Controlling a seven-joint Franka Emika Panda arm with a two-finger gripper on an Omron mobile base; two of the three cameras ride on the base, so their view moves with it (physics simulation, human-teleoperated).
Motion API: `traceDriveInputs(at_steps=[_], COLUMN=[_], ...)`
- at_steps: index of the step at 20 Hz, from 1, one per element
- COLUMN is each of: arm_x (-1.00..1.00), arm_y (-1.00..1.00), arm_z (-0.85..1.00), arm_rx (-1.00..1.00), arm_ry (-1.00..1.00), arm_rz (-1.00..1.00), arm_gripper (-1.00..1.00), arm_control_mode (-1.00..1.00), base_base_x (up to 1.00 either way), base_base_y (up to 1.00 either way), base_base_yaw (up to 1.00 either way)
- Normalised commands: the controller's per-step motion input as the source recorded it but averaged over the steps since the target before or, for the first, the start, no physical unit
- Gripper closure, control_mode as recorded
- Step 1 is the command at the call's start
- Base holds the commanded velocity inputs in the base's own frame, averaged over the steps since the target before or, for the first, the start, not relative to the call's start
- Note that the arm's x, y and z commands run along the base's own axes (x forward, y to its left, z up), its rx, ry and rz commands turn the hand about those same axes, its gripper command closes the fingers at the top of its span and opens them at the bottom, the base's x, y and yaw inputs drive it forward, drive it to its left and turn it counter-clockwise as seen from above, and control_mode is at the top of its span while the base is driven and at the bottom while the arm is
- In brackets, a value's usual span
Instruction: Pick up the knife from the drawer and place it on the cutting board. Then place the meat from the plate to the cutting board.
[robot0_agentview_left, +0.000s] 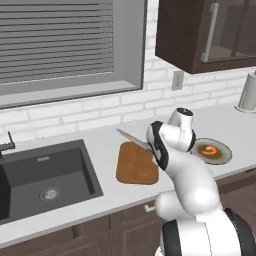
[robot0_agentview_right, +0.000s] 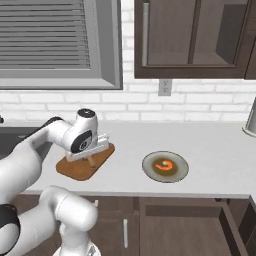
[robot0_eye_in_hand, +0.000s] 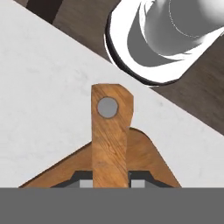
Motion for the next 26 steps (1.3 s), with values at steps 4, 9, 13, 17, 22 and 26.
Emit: traceDriveInputs(at_steps=[4,9,13,17,22,26], arm_x=[0.05,0.64,0.34,0.47,0.57,0.32], arm_y=[0.69,0.67,0.01,0.0,0.0,0.0], arm_z=[-0.27,0.0,-0.04,-0.12,-0.07,0.0], arm_rx=[0.06,-0.05,-0.01,0.0,0.0,0.0], arm_ry=[0.0,0.18,0.08,0.11,0.03,0.0], arm_rz=[-0.74,-0.31,0.0,0.0,0.0,0.0], arm_gripper=[1.0,1.0,1.0,1.0,1.0,-1.0], arm_control_mode=[-1.0,-1.0,-1.0,-1.0,-1.0,-1.0], base_base_x=[0.0,0.0,0.0,0.0,0.0,0.0], base_base_y=[0.0,0.0,0.0,0.0,0.0,0.0], base_base_yaw=[0.0,0.0,0.0,0.0,0.0,0.0])
